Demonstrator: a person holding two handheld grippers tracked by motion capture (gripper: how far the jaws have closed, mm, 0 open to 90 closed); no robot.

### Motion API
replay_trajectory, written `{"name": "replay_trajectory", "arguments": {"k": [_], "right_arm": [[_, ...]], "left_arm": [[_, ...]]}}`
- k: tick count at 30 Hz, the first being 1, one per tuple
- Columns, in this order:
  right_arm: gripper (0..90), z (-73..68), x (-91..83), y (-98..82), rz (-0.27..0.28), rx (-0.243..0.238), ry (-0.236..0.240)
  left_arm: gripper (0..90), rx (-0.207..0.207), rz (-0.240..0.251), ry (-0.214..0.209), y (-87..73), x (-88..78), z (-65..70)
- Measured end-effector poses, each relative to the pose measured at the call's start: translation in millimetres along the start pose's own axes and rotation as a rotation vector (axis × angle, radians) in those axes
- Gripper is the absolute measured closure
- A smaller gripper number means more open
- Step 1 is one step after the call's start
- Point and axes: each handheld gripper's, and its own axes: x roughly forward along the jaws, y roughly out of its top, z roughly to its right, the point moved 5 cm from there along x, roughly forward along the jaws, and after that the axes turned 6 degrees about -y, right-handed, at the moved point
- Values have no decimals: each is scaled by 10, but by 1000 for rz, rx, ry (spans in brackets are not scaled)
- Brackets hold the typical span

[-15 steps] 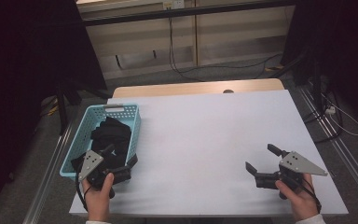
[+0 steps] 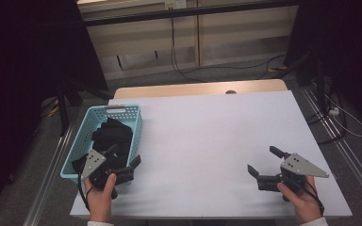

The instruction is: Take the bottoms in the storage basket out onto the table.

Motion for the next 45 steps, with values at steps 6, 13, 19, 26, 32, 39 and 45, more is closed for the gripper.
{"name": "replay_trajectory", "arguments": {"k": [6, 13, 19, 26, 32, 39, 45], "right_arm": [[14, -7, 26, -7, -7, 2, 0], [16, 20, -12, -35, -14, 1, -2], [17, 54, -65, -44, -10, 8, -14], [18, 55, -19, -55, -19, 7, -8], [19, 53, -7, -58, -22, 2, -4], [22, 51, 57, -65, -30, 9, 4], [22, 43, 51, -58, -27, 6, 8]], "left_arm": [[30, -19, -9, 6, 28, 0, 6], [29, -29, -16, 7, 162, 0, -10], [26, -16, -59, 12, 361, -69, -91], [23, 12, -98, 20, 510, -90, -260], [26, 4, -142, 31, 590, -34, -481], [30, -22, -201, 64, 551, 74, -772], [33, -2, -238, 85, 522, 145, -925]]}}
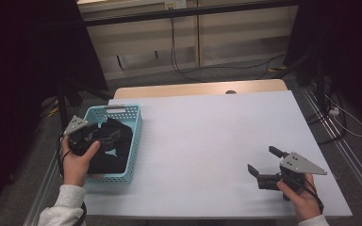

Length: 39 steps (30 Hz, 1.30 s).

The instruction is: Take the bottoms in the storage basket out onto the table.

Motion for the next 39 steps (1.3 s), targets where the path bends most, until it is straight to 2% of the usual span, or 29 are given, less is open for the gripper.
{"name": "replay_trajectory", "arguments": {"k": [9, 10, 15, 18, 26, 31, 36, 39], "right_arm": [[22, 1, -6, -7, -4, -2, 1], [22, 8, -5, -9, -4, -5, -1], [22, 14, -9, -15, -7, -6, 0], [23, 12, -12, -19, -10, -5, -2], [23, 21, -28, -25, -13, -1, -5], [23, 29, -39, -30, -14, -2, -6], [25, 32, -52, -36, -16, -4, -4], [27, 30, -59, -39, -19, -1, -4]], "left_arm": [[33, -11, -48, 21, 11, 91, -194], [33, -5, -74, 24, 4, 132, -235], [36, -32, -95, 28, -20, 236, -313], [37, -43, -130, 19, -68, 374, -389], [43, -55, -177, 61, -109, 527, -570], [44, -57, -199, 64, -157, 583, -582], [46, -46, -224, 28, -230, 614, -513], [46, -41, -234, 23, -257, 615, -490]]}}
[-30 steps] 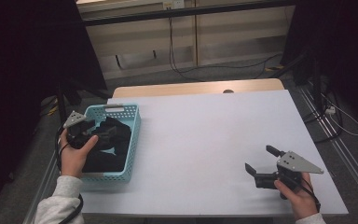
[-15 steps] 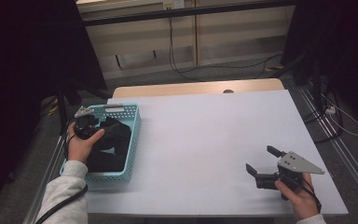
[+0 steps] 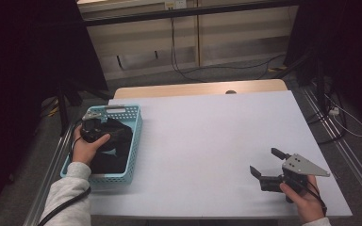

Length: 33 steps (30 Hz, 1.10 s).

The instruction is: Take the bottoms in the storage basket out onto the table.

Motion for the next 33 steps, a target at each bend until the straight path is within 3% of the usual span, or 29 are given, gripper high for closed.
{"name": "replay_trajectory", "arguments": {"k": [5, 9, 12, 13, 19, 23, 29, 33], "right_arm": [[28, -2, -4, 1, -5, -6, -4], [28, -15, 3, 0, -7, -15, 2], [28, -20, 11, 6, -6, -16, 3], [29, -31, 16, 5, -8, -15, 6], [28, -32, 27, 4, -9, -18, 9], [29, -42, 20, 6, -10, -22, 13], [31, -59, -14, 13, -9, -32, 11], [31, -71, -44, 8, -11, -36, 7]], "left_arm": [[45, 41, -64, -70, -93, 34, 118], [50, 70, -145, -82, -182, 125, 153], [49, 59, -169, -85, -231, 183, 155], [53, 82, -210, -77, -275, 229, 154], [45, 75, -243, -90, -331, 310, 139], [33, 98, -246, -99, -353, 358, 135], [112, 100, -281, -92, -332, 367, 165], [176, 81, -255, -77, -343, 343, 162]]}}
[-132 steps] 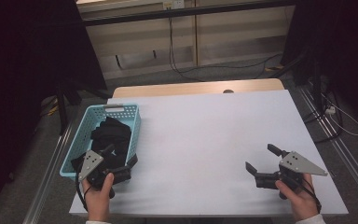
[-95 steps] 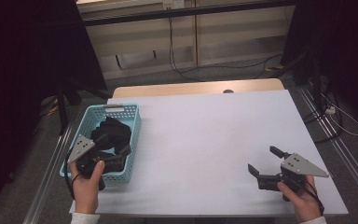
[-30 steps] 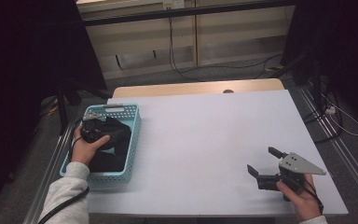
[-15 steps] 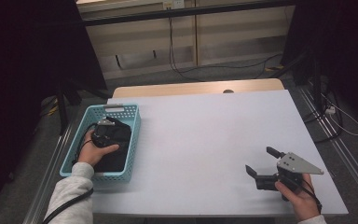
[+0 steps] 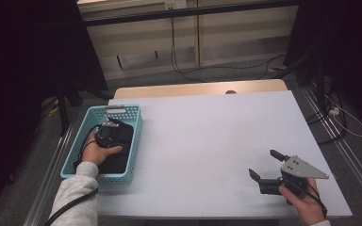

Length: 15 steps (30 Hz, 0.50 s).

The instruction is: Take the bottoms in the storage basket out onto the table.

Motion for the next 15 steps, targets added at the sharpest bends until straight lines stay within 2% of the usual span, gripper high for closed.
{"name": "replay_trajectory", "arguments": {"k": [1, 2, 3, 4, 7, 8, 9, 10, 11, 12, 15], "right_arm": [[31, 1, -6, -1, 0, 0, -1], [31, 5, -8, 0, 1, 0, -3], [31, 5, -8, 0, 1, 0, -3], [31, 12, -8, -3, -1, 2, -7], [31, 13, -4, -4, -3, 2, -5], [32, 12, -3, -3, -3, 3, -4], [34, 8, 2, -1, -3, 3, -1], [34, 4, 9, -1, -3, 1, 2], [34, 4, 9, -1, -3, 1, 2], [34, 0, 21, -1, -5, 0, 5], [34, -2, 33, 1, -7, 1, 5]], "left_arm": [[213, 0, 0, 0, 0, 0, 0], [249, -17, 17, 10, -12, -21, -14], [291, -17, 17, 10, -12, -21, -14], [338, -20, 28, 30, -13, -39, -40], [479, -19, 34, 38, -14, -55, -69], [479, -10, 37, 49, -7, -61, -87], [534, -8, 36, 51, 0, -61, -88], [577, 16, 28, 65, 32, -52, -82], [608, 16, 28, 65, 32, -52, -82], [632, 33, 10, 71, 74, -44, -71], [674, 32, 1, 89, 121, -38, -81]]}}
